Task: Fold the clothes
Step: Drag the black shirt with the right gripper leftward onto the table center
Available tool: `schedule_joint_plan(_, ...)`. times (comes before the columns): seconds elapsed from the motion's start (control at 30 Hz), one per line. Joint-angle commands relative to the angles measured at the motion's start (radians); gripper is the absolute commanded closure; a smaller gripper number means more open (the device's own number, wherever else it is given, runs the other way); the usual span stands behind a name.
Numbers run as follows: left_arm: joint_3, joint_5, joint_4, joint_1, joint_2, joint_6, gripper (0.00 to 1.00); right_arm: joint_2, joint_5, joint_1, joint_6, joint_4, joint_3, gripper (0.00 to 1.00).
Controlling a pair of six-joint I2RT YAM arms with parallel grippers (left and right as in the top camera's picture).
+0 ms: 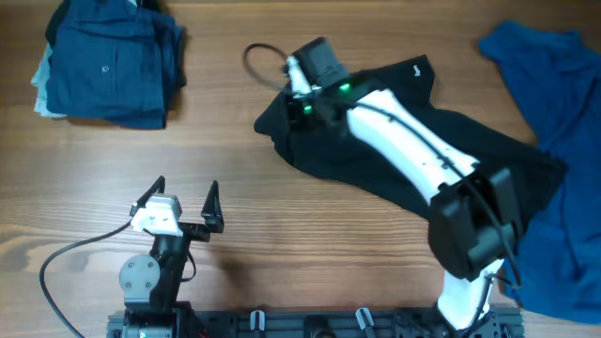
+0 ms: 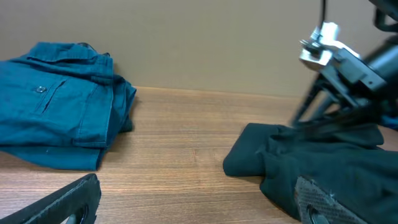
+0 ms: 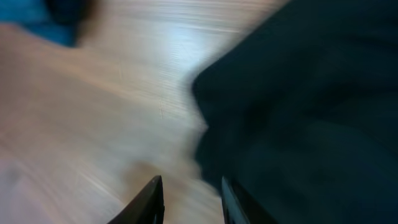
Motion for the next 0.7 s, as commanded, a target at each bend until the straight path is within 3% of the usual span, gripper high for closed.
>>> schedule_joint_plan(0.0,-0.006,0.005,-0.003,0.004,-0.006,0.016,0.00,-0.130,0.135,-0.158,0.007,-0.111,0.017,0.58)
schedule_joint_plan(0.03,-0.006,0.005,-0.003,0.004,-0.006,0.016,0.00,-0.152,0.145,-0.191,0.007,-0.140,0.017,0.52)
schedule_joint_plan(0.07,-0.006,0.005,-0.003,0.004,-0.006,0.016,0.00,-0.178,0.149,-0.238,0.005,-0.174,0.017,0.38)
schedule_joint_plan(0.1,-0.006,0.005,-0.003,0.004,-0.006,0.016,0.00,-0.193,0.149,-0.274,0.004,-0.195,0.017,0.00)
schedule_joint_plan(0.27,-0.006,0.005,-0.003,0.004,-0.006,0.016,0.00,-0.208,0.137,-0.429,0.006,-0.414,0.013,0.00)
schedule_joint_plan(0.67,-0.006,0.005,-0.003,0.004,-0.006,0.016,0.00,-0.208,0.093,-0.438,0.055,-0.649,0.013,0.00)
